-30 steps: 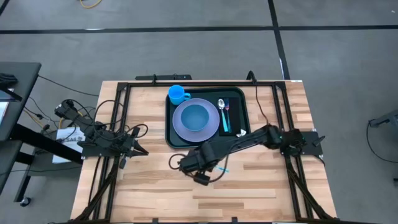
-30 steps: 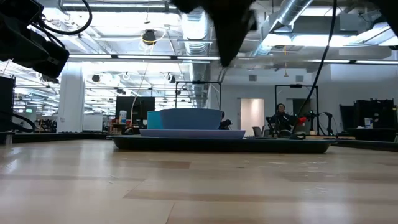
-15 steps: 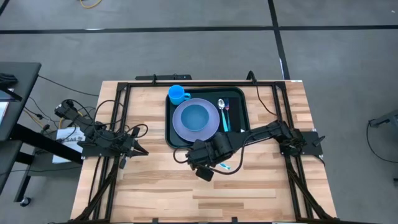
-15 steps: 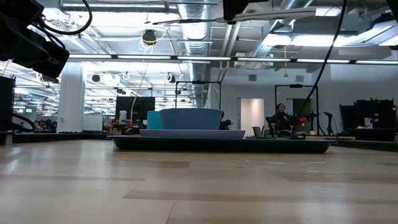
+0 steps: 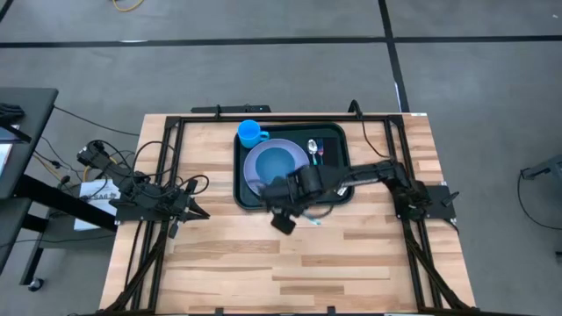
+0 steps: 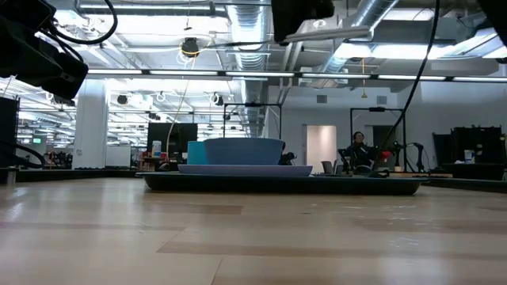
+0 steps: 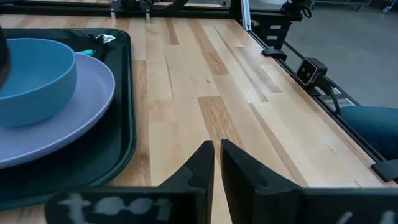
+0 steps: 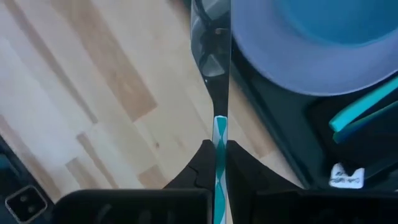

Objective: Set up tray
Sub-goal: Put the white/blue patterned knife on the black napkin

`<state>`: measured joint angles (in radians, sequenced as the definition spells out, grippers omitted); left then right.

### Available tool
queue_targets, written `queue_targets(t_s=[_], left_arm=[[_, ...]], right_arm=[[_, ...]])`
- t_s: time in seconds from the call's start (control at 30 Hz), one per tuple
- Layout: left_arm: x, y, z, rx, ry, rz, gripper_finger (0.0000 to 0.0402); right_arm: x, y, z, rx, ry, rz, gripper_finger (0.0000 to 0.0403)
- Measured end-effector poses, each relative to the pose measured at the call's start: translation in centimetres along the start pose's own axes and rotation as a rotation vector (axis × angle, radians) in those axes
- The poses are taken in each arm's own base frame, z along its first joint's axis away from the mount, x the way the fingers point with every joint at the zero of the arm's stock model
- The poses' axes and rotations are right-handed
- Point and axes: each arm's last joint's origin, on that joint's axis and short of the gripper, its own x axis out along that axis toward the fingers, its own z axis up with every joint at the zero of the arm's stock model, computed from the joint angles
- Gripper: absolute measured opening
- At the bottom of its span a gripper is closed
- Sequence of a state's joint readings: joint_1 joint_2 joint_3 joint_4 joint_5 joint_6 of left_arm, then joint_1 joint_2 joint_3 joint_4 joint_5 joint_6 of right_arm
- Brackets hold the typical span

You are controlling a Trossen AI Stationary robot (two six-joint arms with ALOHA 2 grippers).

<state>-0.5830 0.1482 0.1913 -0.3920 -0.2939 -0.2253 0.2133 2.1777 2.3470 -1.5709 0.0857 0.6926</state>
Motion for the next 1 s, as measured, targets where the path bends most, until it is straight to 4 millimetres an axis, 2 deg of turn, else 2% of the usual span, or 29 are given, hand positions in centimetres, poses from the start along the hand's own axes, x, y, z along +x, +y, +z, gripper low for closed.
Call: queue_targets(t_s=[0.33,0.5,0.8,1.0], left_arm=[[0.0,0.0,0.0,0.000,0.000,-0.002,0.0015],[0.0,0.0,0.0,0.000,0.001,-0.003,0.0015],[0.0,0.0,0.0,-0.005,0.004,-0.005,0.0015],[0.0,0.0,0.0,-0.013,0.005,-0.007,0.0015]], right_arm=[[-0.1,-7.8,4.8,0.107,-0.012,-0.015,0.0007],[0.0,-11.1,6.3,0.136,-0.010,-0.023,0.0007],[0.1,-13.1,7.0,0.132,-0.009,-0.029,0.0008],[-0.9,-13.9,6.9,0.111,-0.033,-0.025,0.0008]])
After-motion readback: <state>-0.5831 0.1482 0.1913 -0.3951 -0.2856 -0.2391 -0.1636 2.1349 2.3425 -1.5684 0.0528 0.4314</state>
